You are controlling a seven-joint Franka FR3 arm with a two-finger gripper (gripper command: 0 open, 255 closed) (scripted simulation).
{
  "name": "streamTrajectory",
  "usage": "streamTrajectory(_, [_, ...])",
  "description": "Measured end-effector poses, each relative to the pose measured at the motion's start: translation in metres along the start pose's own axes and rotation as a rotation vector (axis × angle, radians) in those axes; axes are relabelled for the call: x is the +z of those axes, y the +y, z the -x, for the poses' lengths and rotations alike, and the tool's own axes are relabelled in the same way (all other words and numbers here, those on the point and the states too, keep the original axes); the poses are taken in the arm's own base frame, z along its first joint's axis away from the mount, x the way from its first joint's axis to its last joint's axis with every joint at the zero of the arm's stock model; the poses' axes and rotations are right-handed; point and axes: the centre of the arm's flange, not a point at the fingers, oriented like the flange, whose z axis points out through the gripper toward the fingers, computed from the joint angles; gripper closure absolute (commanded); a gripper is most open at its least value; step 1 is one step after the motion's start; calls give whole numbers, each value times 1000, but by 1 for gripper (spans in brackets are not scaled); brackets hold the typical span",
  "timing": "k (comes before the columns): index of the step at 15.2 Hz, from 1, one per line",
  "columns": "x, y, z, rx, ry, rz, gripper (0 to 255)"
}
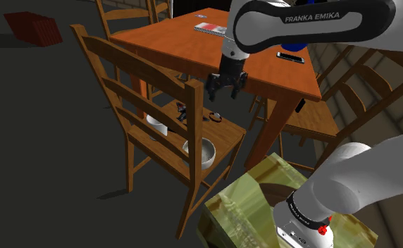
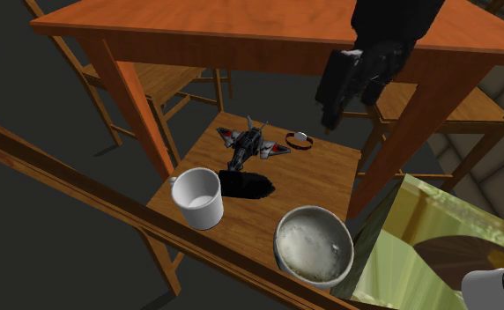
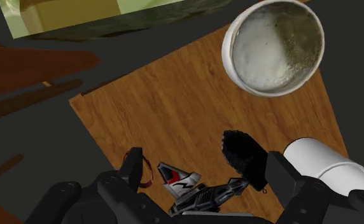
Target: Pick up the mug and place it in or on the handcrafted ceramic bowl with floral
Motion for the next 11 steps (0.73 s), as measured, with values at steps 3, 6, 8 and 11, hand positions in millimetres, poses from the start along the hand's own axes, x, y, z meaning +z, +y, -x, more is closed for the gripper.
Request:
streamTrajectory(3, [19, -28, -16, 3, 1, -7, 0])
streamTrajectory(6, [42, -57, -39, 7, 2, -14, 0])
streamTrajectory(8, [56, -75, -49, 9, 1, -18, 0])
streamTrajectory(11, [77, -100, -64, 12, 3, -25, 0])
